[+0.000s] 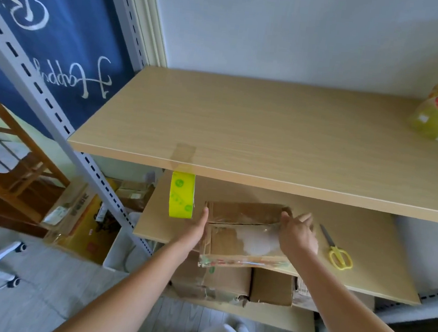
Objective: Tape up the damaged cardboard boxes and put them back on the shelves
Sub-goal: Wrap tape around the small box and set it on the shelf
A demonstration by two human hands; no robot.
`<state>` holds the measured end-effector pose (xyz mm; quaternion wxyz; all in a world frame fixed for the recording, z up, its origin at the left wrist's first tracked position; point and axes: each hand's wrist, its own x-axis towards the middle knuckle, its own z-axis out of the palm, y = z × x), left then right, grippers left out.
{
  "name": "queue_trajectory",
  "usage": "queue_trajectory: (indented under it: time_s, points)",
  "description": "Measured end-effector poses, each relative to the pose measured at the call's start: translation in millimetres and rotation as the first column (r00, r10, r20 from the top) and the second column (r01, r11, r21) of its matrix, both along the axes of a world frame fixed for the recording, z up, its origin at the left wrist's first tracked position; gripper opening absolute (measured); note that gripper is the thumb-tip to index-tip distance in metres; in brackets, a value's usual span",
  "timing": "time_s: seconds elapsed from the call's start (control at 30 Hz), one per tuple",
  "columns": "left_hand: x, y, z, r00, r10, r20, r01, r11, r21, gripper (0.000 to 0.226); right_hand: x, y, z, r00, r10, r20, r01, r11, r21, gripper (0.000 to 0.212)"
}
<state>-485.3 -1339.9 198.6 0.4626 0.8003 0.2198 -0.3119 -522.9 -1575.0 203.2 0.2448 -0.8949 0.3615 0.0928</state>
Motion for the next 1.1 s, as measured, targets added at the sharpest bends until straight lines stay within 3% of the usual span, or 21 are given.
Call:
queue_trajectory:
  time_s: [0.07,0.13,0.2,0.27,0.33,0.4,0.47,0.53,0.63,0.77,0.87,1.0,1.1]
  points:
    - [-1.3,21.1,14.3,0.981,0.141,0.134,-0.14,0.99,-0.014,0.056,-4.2,11.1,15.7,0.993,0.106,0.051,-0.1,0.99,-0.097,0.073]
    - [-8.0,43.0,32.9,0.857,0.332,0.393,-0.338,0.939,-0.057,0.01,-6.2,28.6,38.3,0.962,0.22,0.163,-0.201,0.972,-0.126,0.06]
    - [-19.5,58.4,58.6,0.684,0.523,0.509,-0.492,0.845,-0.209,0.012,-8.9,54.4,64.6,0.856,0.337,0.393,-0.342,0.938,-0.059,0.039]
    - [-30.8,61.6,89.7,0.589,0.637,0.498,-0.455,0.77,-0.447,0.026,-15.3,84.7,90.1,0.722,0.378,0.58,-0.472,0.881,0.014,0.033]
    - [-37.7,53.6,123.3,0.646,0.582,0.493,-0.314,0.792,-0.524,0.056,-19.3,111.7,114.5,0.674,0.337,0.657,-0.541,0.831,0.129,0.041]
    - [-39.4,42.3,149.4,0.744,0.403,0.533,-0.21,0.898,-0.386,0.078,-17.6,133.1,130.5,0.711,0.234,0.662,-0.566,0.75,0.342,0.043]
    - [-41.9,35.1,165.3,0.813,0.175,0.556,-0.097,0.981,-0.167,0.076,-14.5,147.4,141.4,0.777,0.095,0.622,-0.541,0.606,0.584,0.039]
    - [-45.4,34.4,171.7,0.817,0.101,0.568,-0.013,0.988,-0.156,0.049,-14.2,154.9,149.1,0.8,0.005,0.6,-0.524,0.492,0.695,0.041]
    - [-52.0,43.0,183.9,0.826,0.113,0.552,0.032,0.969,-0.245,0.014,-18.7,161.4,158.8,0.805,0.0,0.594,-0.522,0.475,0.708,0.053]
    - [-60.1,54.7,211.8,0.843,0.023,0.537,0.129,0.961,-0.244,0.012,-18.1,177.5,174.4,0.855,-0.149,0.497,-0.395,0.434,0.81,0.032]
    - [-66.6,56.3,229.4,0.801,-0.044,0.596,0.184,0.967,-0.175,0.016,-17.0,181.4,188.2,0.853,-0.14,0.503,-0.386,0.48,0.788,0.026]
    - [-84.5,61.6,253.3,0.779,-0.087,0.622,0.307,0.916,-0.257,0.016,-21.5,175.4,207.3,0.785,-0.198,0.587,-0.435,0.499,0.75,0.031]
    - [-94.8,75.2,267.8,0.728,-0.121,0.675,0.425,0.852,-0.306,0.024,-24.1,166.3,219.0,0.672,-0.2,0.713,-0.561,0.492,0.666,0.029]
